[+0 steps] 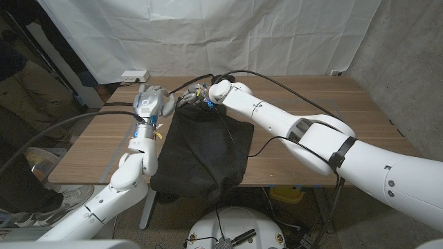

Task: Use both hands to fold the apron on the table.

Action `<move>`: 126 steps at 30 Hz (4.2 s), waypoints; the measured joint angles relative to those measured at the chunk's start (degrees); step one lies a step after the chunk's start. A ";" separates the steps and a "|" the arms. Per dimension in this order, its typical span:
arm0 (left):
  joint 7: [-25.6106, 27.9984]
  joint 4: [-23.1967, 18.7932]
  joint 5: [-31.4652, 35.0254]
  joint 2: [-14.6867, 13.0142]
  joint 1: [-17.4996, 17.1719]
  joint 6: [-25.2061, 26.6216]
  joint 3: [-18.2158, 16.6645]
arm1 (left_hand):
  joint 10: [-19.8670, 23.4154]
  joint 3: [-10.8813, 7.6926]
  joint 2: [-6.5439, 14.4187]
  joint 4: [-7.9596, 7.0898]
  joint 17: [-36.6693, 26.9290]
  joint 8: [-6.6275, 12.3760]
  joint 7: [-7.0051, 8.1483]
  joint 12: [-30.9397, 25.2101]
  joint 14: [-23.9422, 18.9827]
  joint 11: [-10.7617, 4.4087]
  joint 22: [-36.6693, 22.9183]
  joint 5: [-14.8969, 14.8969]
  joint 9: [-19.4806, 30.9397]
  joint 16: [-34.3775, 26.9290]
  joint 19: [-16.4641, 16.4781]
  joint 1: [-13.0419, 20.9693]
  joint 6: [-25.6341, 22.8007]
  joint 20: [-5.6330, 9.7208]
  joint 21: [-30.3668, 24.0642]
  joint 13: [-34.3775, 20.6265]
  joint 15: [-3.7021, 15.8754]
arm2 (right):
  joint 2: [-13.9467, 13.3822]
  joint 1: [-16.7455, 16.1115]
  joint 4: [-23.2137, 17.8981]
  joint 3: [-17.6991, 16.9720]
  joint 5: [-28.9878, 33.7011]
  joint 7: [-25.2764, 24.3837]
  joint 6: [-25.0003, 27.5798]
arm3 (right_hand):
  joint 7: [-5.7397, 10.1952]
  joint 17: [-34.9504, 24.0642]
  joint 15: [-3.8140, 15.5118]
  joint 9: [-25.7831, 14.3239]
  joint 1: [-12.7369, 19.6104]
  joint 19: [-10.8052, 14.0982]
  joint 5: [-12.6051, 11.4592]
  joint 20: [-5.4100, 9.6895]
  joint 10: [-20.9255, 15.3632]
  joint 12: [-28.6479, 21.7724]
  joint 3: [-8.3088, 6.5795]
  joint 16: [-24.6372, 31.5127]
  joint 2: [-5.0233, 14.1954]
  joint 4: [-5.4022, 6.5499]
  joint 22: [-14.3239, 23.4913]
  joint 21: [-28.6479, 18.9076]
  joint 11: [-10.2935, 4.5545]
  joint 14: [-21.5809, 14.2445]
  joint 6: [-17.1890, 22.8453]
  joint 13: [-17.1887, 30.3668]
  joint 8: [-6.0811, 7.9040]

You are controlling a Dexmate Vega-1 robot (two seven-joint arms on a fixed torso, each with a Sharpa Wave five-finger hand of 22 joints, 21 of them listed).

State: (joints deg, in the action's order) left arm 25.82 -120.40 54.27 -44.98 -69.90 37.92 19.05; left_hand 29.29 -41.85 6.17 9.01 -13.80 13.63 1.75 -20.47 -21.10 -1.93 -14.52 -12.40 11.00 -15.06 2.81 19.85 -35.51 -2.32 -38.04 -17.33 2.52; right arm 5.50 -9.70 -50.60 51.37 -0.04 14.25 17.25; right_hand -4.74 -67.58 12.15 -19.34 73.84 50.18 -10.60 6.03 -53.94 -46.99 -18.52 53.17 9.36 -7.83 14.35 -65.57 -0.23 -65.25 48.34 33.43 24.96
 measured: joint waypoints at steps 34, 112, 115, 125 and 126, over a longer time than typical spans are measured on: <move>10.15 0.70 -2.25 6.36 -2.80 -12.90 -10.11 | -9.19 5.40 -0.80 -6.35 2.61 -3.90 3.97 7.18 6.49 1.22 2.81 2.67 -0.61 3.41 -2.74 -10.90 14.95 -0.45 1.23 4.56 -0.18 | 8.06 5.53 20.55 -5.28 -5.27 9.31 -12.55 | -3.64 40.38 -11.18 5.95 -22.99 -13.19 0.64 -6.50 19.79 21.56 1.72 -36.58 -3.42 9.17 -5.04 6.83 8.74 18.51 -14.80 -17.95 -13.54; 7.32 8.78 -20.43 7.09 3.25 -33.93 -9.01 | -12.37 6.69 -2.77 -6.94 3.68 -3.68 3.97 8.48 9.17 1.91 3.34 2.67 -0.59 4.29 -4.32 -14.05 19.25 -0.97 2.56 5.62 -0.58 | -24.17 -10.46 -39.96 1.28 3.47 -4.33 10.24 | 0.91 49.88 -15.16 8.01 -32.57 -28.54 0.00 -15.45 28.77 33.52 4.05 -41.11 -4.22 1.96 -4.76 31.05 5.84 42.58 -24.46 -20.22 -13.11; 5.32 9.39 -24.38 8.77 2.44 -35.63 -12.40 | -12.78 6.94 -3.20 -6.57 3.68 -3.68 3.85 8.96 9.80 2.32 3.34 2.67 -0.59 4.29 -4.71 -13.62 19.81 -1.37 2.68 5.62 -1.21 | -24.90 -10.79 -41.31 1.96 9.13 -6.42 20.42 | 0.98 50.00 -15.13 7.84 -32.86 -28.54 0.00 -15.45 28.76 33.52 4.30 -41.11 -4.51 1.86 -4.76 31.28 5.84 42.74 -24.53 -20.22 -13.11; -3.68 9.44 -36.99 15.17 0.91 -37.95 -19.65 | -13.81 7.11 -4.22 -4.86 3.68 -3.68 2.94 8.96 10.98 3.34 3.33 2.67 -0.59 4.29 -5.69 -13.07 21.51 -3.04 3.51 5.62 -3.06 | -26.72 -11.51 -44.59 4.55 13.60 -7.52 28.82 | 0.97 50.04 -13.90 7.73 -34.14 -28.29 -0.27 -15.20 29.04 33.52 5.17 -40.85 -5.79 2.14 -4.76 31.68 6.10 42.04 -24.52 -19.97 -13.11; -4.19 9.47 -37.58 15.84 0.88 -38.00 -20.23 | -13.81 7.05 -4.25 -4.81 3.68 -3.68 2.94 8.96 10.98 3.34 3.33 2.67 -0.59 4.29 -5.58 -13.04 21.51 -3.15 3.51 5.61 -3.06 | -26.80 -11.52 -44.72 4.75 14.06 -7.59 29.66 | 0.97 50.03 -13.69 7.74 -34.14 -28.21 -0.27 -15.13 28.92 33.51 5.17 -40.65 -5.79 2.14 -4.76 31.68 5.99 41.83 -24.52 -19.97 -13.11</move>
State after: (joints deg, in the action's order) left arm 21.63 -110.92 16.70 -29.15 -69.02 -0.07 -1.17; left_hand 15.48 -34.80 1.92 4.21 -10.12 9.95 4.69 -11.51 -10.12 1.42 -11.19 -9.73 10.41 -10.76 -2.77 6.80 -14.00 -5.48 -34.53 -11.71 -0.54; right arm -21.30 -21.22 -95.32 56.12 14.02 6.66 46.91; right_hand -3.77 -17.54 -1.54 -11.61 39.70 21.98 -10.86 -9.09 -25.02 -13.48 -13.35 12.53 3.57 -5.69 9.60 -33.89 5.76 -23.42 23.81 13.47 11.85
